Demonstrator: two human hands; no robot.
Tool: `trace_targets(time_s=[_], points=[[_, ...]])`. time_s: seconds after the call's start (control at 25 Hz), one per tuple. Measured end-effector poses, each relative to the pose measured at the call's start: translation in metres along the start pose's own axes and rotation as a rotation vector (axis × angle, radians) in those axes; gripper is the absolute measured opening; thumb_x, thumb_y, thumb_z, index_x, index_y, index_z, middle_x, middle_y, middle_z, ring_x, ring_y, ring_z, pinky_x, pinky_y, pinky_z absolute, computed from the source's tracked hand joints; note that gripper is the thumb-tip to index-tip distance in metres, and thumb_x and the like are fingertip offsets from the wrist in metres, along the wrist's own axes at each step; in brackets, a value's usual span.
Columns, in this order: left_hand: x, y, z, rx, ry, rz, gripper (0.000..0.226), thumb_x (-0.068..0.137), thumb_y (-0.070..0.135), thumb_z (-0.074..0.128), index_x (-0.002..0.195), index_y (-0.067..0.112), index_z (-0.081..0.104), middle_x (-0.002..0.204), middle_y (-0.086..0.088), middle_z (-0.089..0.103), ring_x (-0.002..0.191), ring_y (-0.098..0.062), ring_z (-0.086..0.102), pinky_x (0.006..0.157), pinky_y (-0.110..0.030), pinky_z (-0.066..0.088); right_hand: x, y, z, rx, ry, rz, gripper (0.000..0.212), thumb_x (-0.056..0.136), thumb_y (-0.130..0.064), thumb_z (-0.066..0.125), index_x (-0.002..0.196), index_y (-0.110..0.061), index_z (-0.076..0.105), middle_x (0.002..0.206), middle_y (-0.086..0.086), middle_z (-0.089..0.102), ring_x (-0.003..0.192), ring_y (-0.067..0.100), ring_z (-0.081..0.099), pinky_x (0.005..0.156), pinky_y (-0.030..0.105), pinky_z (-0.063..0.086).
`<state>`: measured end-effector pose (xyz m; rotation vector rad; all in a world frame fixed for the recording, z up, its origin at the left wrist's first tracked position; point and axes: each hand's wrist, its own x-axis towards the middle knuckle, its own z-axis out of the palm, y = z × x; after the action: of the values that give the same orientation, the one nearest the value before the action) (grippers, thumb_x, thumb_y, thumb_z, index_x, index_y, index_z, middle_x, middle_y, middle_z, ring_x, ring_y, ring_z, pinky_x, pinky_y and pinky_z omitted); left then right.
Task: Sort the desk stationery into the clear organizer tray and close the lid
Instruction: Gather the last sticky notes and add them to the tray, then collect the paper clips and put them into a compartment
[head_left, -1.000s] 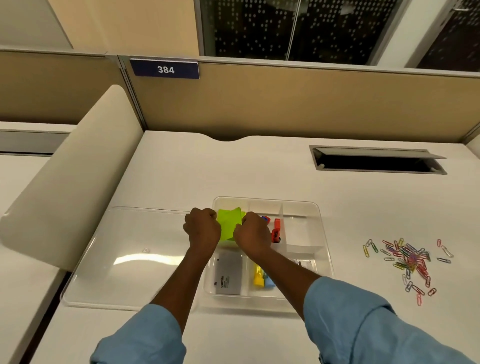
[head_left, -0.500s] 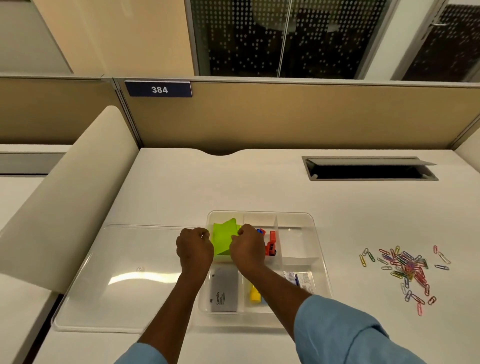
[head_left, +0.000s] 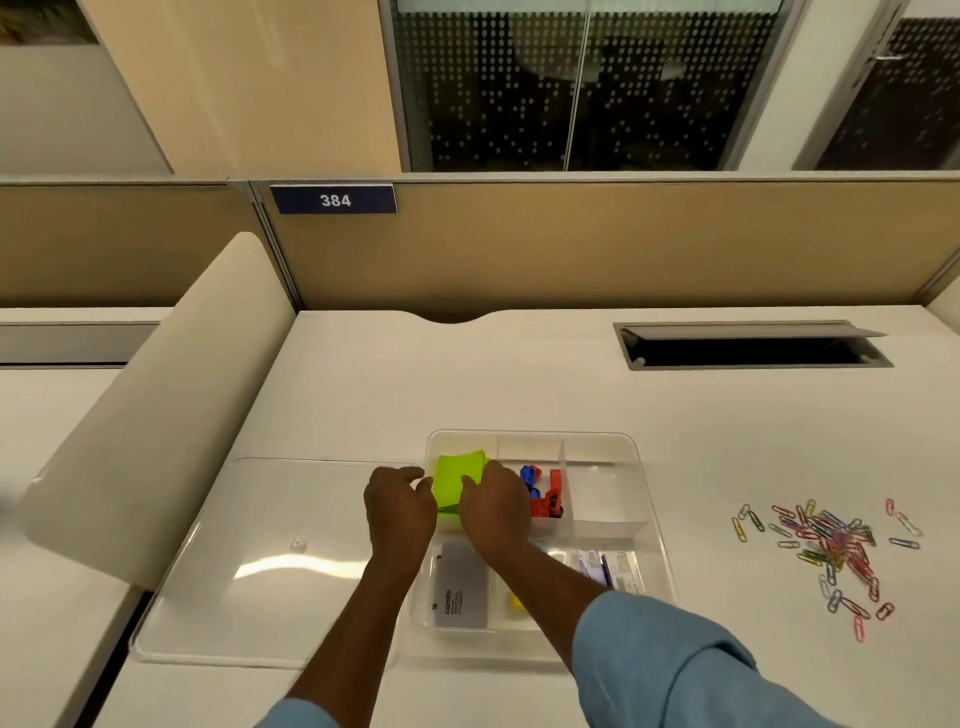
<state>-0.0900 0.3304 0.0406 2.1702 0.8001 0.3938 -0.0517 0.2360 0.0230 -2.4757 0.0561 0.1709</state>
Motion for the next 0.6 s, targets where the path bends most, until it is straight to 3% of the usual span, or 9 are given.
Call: trace_targets(time_s=[0.12,0.24,0.32,0.48,0.6], points=[[-0.003,0.002,0.005,-0.003,-0.041,0.028,0.025,0.086,0.009,0.061,0.11,0.004,0.066,0.112,-0.014,0.059,0.108,-0.026,0.056,0.085,-0.019,0.033,-0.002,0.002,-0.001,0.0,0.049,-0.068,0.033,0.097,-0.033,0.045,0.113,-0.007,0.058,0.118,0.011,0.054,0.105,0.025,0.056,0.088,0.033,0.047],[-0.005,0.005,0.01,0.071,-0.106,0.096,0.028,0.092,0.012,0.052,0.117,0.005,0.063,0.115,-0.014,0.059,0.11,-0.029,0.056,0.085,-0.024,0.036,-0.003,0.01,-0.007,0.006,0.063,-0.124,0.03,0.097,-0.027,0.044,0.113,-0.006,0.058,0.117,0.011,0.054,0.105,0.024,0.055,0.088,0.033,0.047],[-0.009,0.009,0.013,0.141,-0.16,0.147,0.032,0.096,0.017,0.047,0.123,0.007,0.059,0.128,-0.015,0.055,0.119,-0.03,0.051,0.094,-0.031,0.039,-0.004,0.019,-0.013,-0.034,0.089,-0.202,0.028,0.096,-0.025,0.044,0.111,-0.007,0.06,0.115,0.01,0.058,0.105,0.025,0.055,0.087,0.035,0.043],[-0.021,0.013,0.018,0.217,-0.203,0.213,0.037,0.097,0.021,0.044,0.13,0.006,0.053,0.145,-0.016,0.04,0.136,-0.031,0.034,0.111,-0.038,0.029,-0.011,0.04,-0.028,-0.156,0.055,-0.417,0.026,0.094,-0.022,0.047,0.113,-0.012,0.061,0.118,0.007,0.062,0.112,0.026,0.053,0.094,0.037,0.035],[-0.036,0.021,0.023,0.167,-0.19,0.279,0.036,0.097,0.018,0.045,0.128,0.003,0.054,0.147,-0.016,0.038,0.139,-0.031,0.03,0.116,-0.04,0.024,-0.017,0.062,-0.046,-0.17,0.116,-0.427,0.024,0.092,-0.022,0.045,0.108,-0.015,0.062,0.111,0.003,0.064,0.108,0.025,0.054,0.093,0.039,0.034]])
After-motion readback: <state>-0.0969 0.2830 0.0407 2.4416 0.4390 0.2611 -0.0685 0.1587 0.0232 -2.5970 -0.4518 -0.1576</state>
